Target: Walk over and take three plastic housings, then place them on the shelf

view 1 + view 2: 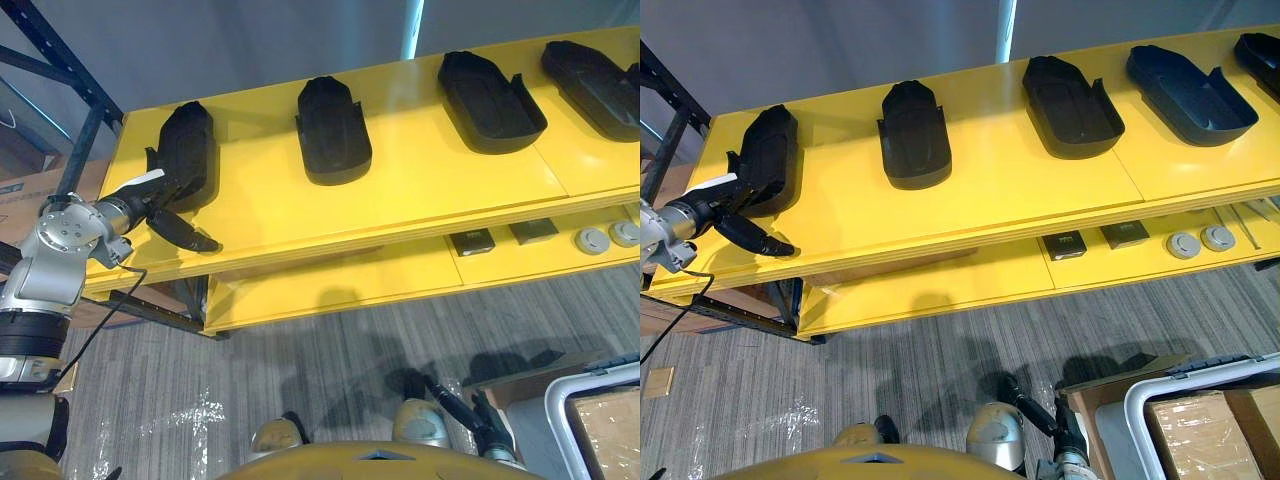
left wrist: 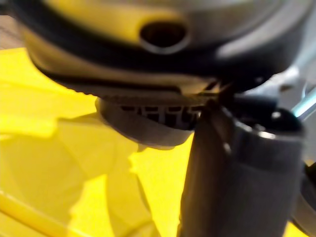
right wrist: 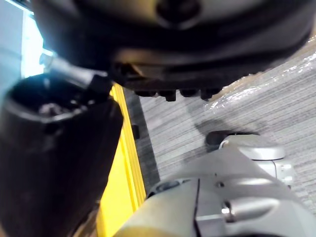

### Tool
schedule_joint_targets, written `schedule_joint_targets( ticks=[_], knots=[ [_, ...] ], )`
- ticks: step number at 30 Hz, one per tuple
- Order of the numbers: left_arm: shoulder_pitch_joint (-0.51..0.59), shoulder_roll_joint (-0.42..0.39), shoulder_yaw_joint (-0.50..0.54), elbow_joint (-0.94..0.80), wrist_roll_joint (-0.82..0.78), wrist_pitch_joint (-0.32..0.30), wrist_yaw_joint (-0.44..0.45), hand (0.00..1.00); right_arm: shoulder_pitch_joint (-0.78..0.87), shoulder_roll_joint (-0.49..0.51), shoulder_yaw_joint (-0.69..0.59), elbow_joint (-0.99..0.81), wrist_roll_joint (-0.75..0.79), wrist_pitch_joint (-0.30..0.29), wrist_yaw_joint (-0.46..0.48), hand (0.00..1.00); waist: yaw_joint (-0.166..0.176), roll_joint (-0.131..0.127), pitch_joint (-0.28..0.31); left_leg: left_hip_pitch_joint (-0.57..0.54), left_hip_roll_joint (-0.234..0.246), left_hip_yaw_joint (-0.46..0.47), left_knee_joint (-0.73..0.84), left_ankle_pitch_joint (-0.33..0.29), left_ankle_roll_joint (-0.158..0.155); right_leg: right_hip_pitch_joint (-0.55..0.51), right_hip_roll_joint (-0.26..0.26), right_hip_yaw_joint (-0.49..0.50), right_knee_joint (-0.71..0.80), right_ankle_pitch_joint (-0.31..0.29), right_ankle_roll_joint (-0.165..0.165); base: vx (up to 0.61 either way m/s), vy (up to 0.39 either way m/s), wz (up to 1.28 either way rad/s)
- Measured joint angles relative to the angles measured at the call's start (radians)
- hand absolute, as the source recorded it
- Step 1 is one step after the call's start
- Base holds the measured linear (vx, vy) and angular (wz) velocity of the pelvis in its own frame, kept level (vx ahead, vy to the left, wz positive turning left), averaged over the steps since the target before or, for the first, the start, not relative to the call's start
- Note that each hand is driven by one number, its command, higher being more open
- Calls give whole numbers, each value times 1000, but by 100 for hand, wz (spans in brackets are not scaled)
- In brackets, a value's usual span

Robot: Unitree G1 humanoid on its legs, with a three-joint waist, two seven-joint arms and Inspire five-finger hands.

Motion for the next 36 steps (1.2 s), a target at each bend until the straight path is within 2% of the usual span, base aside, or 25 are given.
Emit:
schedule_joint_targets(
  ticks=[5, 13, 21, 25, 28, 30, 32, 33, 34, 36],
  knots=[
    [-3, 0, 0, 2, -5, -27, 93, 100, 0, 0, 1, 0, 0, 1, -1, 100, 1, -4, -2, 1, 0, 0, 1, 0, 0, 0, 0, 1, 0, 0, 0, 0, 0, 0],
    [-41, 0, 12, -1, -67, -77, 281, 100, 1, 13, 11, 1, 0, 13, -1, 100, 4, -30, -23, 0, 4, 0, 17, 0, 0, 3, 1, 3, 1, 1, 0, 0, 0, 0],
    [-42, -1, 45, -77, -131, -90, 427, 100, 12, 26, 14, 3, 0, 13, -8, 100, 10, -41, -30, 0, 4, 0, 16, -1, 0, 4, 2, 3, 0, 3, 2, 0, 0, 0],
    [-42, -4, 84, -126, -182, -142, 506, 100, 19, 38, 13, 8, 1, 13, -11, 100, 17, -51, -39, 1, 4, 0, 15, 0, 0, 6, 2, 2, -3, 4, 4, 0, 0, 0],
    [-35, -41, 136, -228, -250, -251, 548, 100, 27, 41, 8, 17, 1, 12, -19, 100, 28, -63, -53, 2, 3, 1, 12, 0, 0, 7, 2, 2, -6, 4, 4, 0, 0, 0],
    [6, -101, 187, -336, -344, -309, 527, 100, 28, 43, 0, 23, 0, 12, -28, 100, 28, -67, -67, 5, 2, 1, 6, 0, 0, 11, 2, 0, -13, 4, 4, 0, 0, 0],
    [78, -190, 218, -470, -452, -329, 448, 100, 31, 47, -17, 26, 0, 10, -34, 100, 27, -64, -86, 17, -2, 6, -9, 0, 0, 22, 2, 0, -26, 6, 6, 0, 0, 0],
    [154, -255, 215, -552, -509, -343, 386, 100, 32, 47, -20, 35, 0, 8, -39, 100, 26, -59, -110, 19, -6, 9, -20, 0, -1, 23, 2, 0, -37, 8, 9, 59, 2, -1],
    [243, -349, 187, -629, -547, -343, 286, 100, 33, 53, -27, 45, 0, 8, -46, 100, 25, -53, -127, 26, -9, 10, -27, 0, -2, 32, 1, -1, -47, 10, 11, 73, 4, -2],
    [347, -441, 116, -662, -558, -331, 175, 100, 34, 68, -37, 46, -1, 8, -60, 100, 25, -45, -139, 38, -12, 11, -39, -2, -5, 45, 2, -6, -58, 12, 13, 29, 4, 1]
  ],
)
